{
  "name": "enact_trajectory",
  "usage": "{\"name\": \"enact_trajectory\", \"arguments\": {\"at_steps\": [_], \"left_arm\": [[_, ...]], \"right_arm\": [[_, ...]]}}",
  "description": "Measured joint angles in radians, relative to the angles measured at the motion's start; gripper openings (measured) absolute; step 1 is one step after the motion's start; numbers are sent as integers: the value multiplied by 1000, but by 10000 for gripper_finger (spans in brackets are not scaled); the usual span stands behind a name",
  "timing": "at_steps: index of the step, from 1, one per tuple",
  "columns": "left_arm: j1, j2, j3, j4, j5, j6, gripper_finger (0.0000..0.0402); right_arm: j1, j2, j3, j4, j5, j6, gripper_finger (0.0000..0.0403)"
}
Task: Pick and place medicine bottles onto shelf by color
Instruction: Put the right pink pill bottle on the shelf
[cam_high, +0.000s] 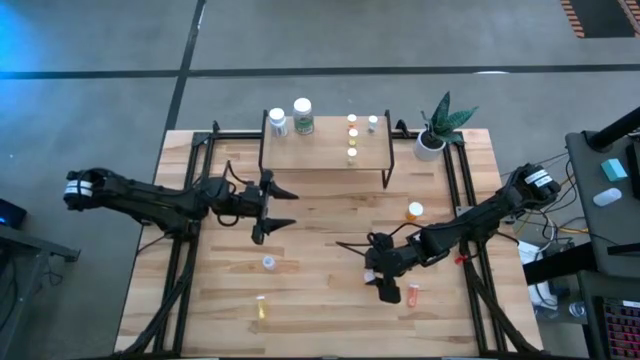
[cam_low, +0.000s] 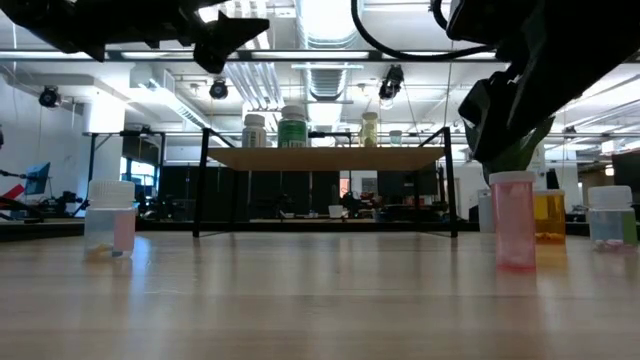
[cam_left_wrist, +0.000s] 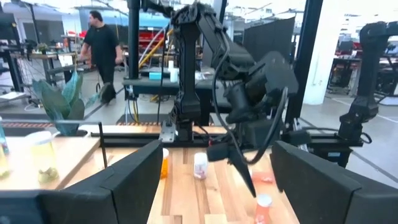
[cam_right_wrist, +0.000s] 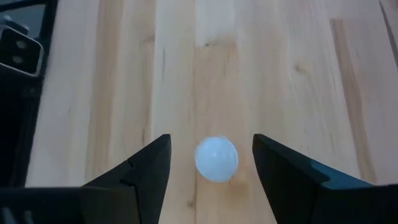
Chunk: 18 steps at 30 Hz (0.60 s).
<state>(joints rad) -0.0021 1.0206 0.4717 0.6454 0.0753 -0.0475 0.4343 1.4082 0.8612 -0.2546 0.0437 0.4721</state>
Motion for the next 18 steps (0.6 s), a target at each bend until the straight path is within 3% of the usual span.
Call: {"name": "enact_trajectory", "arguments": {"at_steps": [7, 18], "left_arm": [[0, -84, -4, -1, 0, 7, 288], [0, -58, -43, 56, -8, 3, 288]], "right_arm": [[0, 0, 0, -37, -1, -1, 226], [0, 0, 0, -40, 0, -11, 301]]}}
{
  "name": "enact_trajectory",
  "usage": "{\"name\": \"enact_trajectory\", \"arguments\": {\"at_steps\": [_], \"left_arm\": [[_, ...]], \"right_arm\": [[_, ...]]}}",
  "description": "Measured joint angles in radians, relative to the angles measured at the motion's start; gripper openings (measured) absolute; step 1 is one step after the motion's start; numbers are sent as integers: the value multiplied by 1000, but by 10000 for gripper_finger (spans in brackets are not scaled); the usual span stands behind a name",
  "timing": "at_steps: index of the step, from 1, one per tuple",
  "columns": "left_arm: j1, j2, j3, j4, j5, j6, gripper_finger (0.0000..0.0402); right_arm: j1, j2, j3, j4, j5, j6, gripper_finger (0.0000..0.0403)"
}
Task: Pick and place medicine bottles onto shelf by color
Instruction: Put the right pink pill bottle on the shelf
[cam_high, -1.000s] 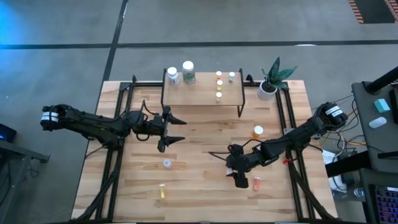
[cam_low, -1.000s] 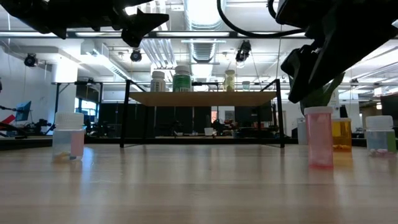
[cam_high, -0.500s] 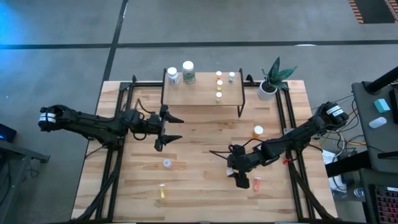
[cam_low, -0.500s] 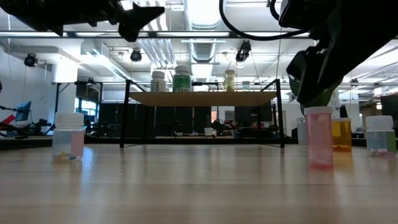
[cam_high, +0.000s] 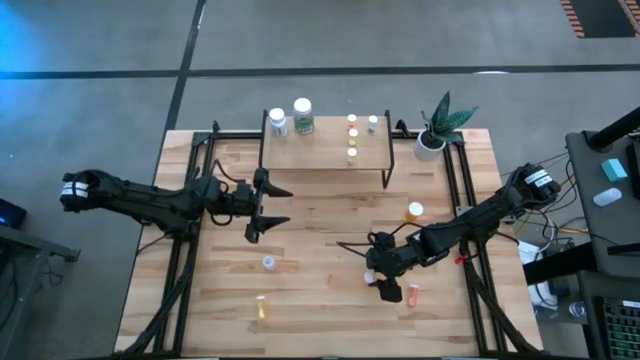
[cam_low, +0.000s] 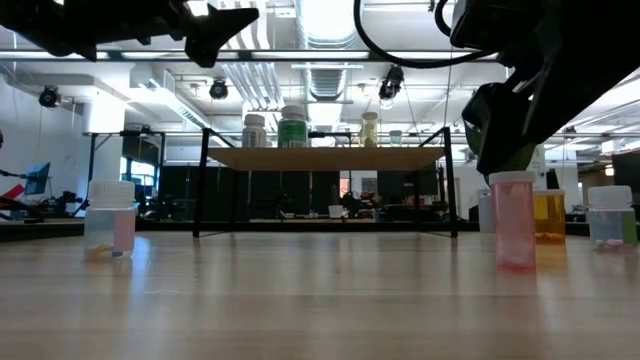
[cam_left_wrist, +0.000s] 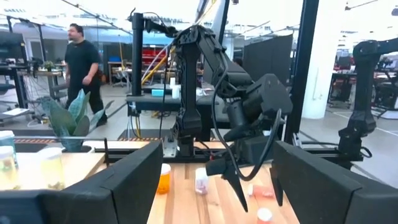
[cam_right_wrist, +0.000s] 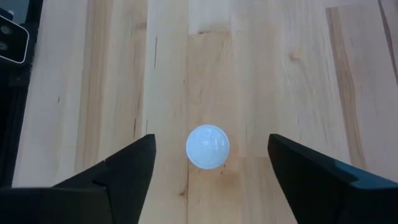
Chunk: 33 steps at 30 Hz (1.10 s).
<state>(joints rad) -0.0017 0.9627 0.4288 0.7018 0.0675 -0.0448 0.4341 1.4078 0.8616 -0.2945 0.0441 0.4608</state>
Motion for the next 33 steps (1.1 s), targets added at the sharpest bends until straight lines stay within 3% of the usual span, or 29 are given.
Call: {"name": "enact_trajectory", "arguments": {"at_steps": [12, 20, 33], "left_arm": [[0, 0, -10, -1, -9, -1, 288], [0, 0, -10, -2, -14, -1, 288], [0, 0, -10, -2, -14, -1, 288]], "right_arm": [[2, 15, 0, 6, 10, -53, 319], [44, 93, -7, 31, 111, -103, 305], [48, 130, -7, 45, 106, -77, 257]]}}
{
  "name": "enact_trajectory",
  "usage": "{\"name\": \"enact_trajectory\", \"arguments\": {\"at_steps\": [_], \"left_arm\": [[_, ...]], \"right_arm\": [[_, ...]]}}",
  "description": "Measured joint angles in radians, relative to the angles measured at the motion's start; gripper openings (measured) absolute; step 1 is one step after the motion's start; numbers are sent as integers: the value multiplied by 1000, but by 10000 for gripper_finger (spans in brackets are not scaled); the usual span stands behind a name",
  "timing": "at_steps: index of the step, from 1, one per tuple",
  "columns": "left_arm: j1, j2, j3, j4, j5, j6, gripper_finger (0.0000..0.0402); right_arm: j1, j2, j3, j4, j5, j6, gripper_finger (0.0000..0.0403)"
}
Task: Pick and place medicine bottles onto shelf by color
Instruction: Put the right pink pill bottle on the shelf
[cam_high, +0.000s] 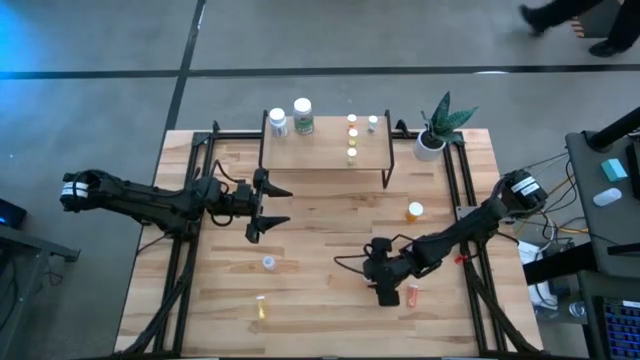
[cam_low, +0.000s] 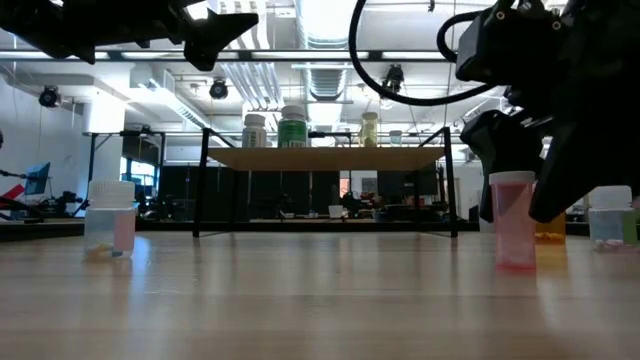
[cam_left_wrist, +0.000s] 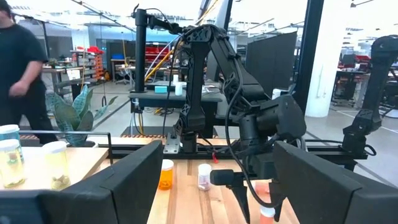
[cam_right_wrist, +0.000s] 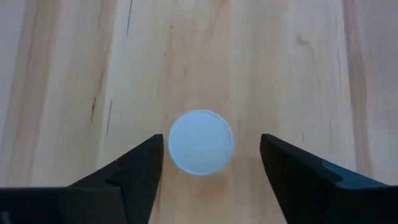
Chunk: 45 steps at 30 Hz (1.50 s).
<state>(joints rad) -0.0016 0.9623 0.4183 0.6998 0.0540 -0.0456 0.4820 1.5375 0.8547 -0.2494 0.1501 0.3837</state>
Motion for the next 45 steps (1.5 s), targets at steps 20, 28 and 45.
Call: {"name": "enact_trajectory", "arguments": {"at_steps": [20, 28, 45], "left_arm": [[0, 0, 0, 0, 1, 0, 288], [0, 0, 0, 0, 1, 0, 288], [0, 0, 0, 5, 0, -7, 288]], "right_arm": [[0, -5, 1, 2, 0, 1, 142], [0, -32, 1, 4, 0, 10, 126], [-78, -196, 26, 1, 7, -107, 121]]}}
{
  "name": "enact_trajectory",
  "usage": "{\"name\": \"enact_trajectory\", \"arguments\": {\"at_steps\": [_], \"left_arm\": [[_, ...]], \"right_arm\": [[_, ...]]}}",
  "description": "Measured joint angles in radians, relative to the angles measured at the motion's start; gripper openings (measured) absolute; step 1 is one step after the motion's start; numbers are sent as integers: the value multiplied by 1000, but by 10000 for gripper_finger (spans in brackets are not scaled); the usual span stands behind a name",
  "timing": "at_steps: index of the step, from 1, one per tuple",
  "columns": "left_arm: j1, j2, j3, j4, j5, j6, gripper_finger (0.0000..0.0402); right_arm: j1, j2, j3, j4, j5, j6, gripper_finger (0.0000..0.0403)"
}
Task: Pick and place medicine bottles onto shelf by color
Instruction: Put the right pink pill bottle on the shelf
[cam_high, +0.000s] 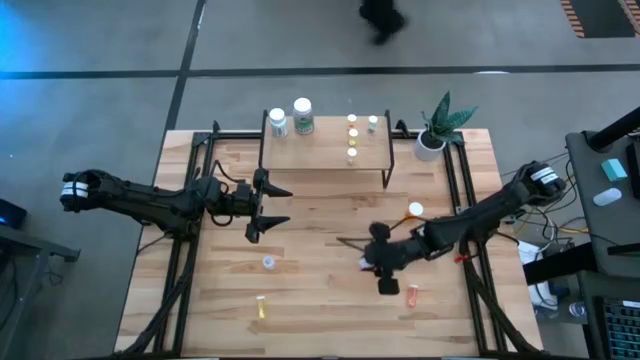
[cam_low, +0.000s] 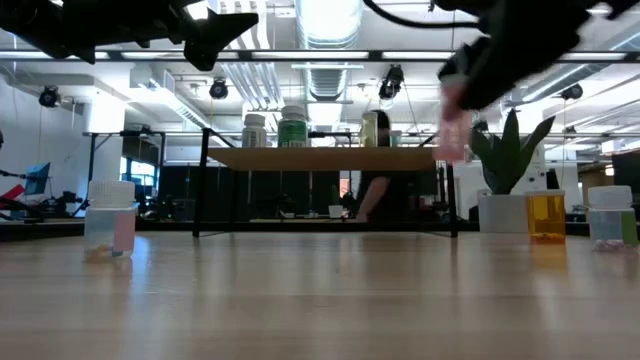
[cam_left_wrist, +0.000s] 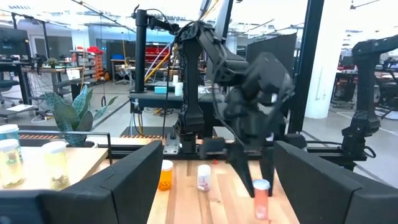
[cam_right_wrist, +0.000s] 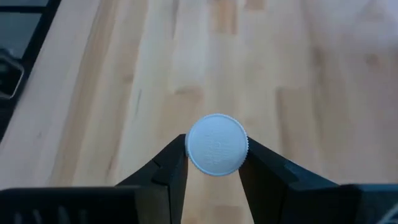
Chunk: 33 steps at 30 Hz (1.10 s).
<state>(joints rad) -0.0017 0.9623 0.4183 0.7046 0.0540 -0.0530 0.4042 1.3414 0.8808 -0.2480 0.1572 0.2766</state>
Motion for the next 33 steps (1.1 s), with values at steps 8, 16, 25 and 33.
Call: {"name": "enact_trajectory", "arguments": {"at_steps": [8, 16, 25, 33], "left_arm": [[0, 0, 0, 12, -1, -19, 288], [0, 0, 0, 12, -2, -18, 288], [0, 0, 0, 13, -10, -9, 288], [2, 0, 7, 22, -42, 58, 288]], "right_arm": [[-148, -89, 40, 0, -6, -142, 126], [-309, -111, 126, -10, -9, -268, 130], [-478, -111, 246, -67, -34, -364, 130], [-630, -111, 352, -170, -34, -408, 130]]}}
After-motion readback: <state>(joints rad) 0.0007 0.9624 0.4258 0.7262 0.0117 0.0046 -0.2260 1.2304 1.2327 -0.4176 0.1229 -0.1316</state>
